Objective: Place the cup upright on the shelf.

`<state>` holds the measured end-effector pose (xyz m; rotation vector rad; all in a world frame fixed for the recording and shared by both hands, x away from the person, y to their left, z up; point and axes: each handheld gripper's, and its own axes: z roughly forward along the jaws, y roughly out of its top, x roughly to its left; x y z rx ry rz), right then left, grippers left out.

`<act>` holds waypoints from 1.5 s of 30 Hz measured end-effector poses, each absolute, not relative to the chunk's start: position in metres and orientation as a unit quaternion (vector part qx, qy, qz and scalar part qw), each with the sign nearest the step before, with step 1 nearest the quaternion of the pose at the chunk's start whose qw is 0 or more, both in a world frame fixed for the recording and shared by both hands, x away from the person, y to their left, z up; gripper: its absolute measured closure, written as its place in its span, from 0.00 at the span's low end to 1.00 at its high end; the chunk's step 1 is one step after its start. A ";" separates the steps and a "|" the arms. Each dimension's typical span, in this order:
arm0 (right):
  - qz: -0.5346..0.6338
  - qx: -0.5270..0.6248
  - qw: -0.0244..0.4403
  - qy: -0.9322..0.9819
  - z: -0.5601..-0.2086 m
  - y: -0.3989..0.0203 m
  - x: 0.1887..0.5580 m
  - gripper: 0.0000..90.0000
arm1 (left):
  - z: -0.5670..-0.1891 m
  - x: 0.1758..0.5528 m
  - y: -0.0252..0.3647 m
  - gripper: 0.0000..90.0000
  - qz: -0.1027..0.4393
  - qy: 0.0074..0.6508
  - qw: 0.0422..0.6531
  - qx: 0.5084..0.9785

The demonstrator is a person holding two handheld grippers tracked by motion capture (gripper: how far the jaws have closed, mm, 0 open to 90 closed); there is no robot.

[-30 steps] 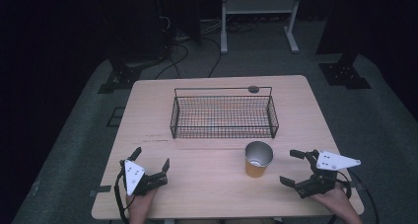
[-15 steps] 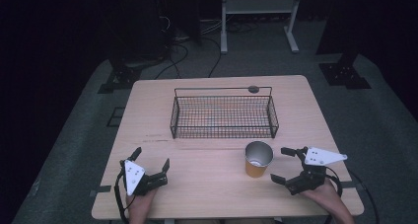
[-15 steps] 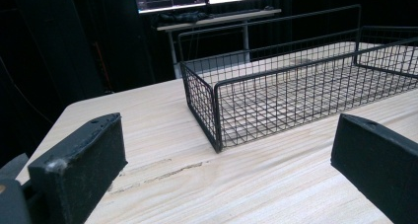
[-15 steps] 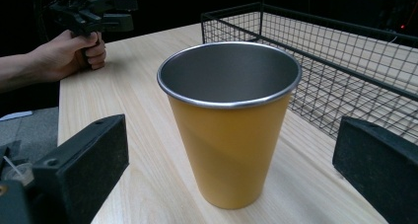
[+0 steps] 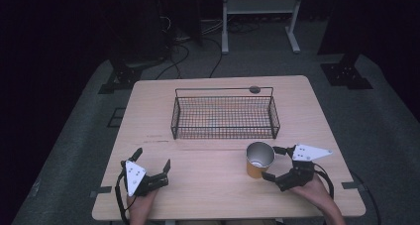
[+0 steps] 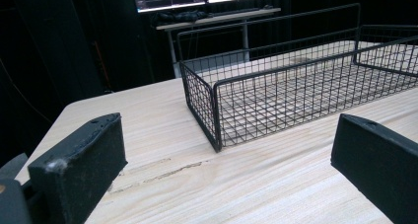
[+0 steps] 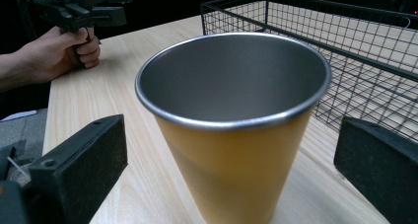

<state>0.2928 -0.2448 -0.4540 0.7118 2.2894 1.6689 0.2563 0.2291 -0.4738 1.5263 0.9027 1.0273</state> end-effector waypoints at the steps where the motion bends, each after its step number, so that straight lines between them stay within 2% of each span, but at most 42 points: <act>1: 0.568 0.242 0.110 0.779 -0.454 -0.245 0.293 0.00 | -0.474 0.256 0.229 0.00 0.429 0.377 0.520 0.636; 33: 0.547 0.248 0.106 0.793 -0.454 -0.213 0.311 0.00 | -0.474 0.256 0.229 0.00 0.428 0.376 0.519 0.637; 34: 0.549 0.248 0.104 0.791 -0.453 -0.213 0.312 0.05 | -0.474 0.256 0.229 0.00 0.429 0.376 0.519 0.637; 38: 0.549 0.245 0.106 0.792 -0.452 -0.214 0.313 0.12 | -0.474 0.256 0.229 0.00 0.428 0.376 0.519 0.637; 45: 0.550 0.253 0.100 0.790 -0.451 -0.217 0.315 0.13 | -0.474 0.256 0.229 0.00 0.427 0.376 0.519 0.638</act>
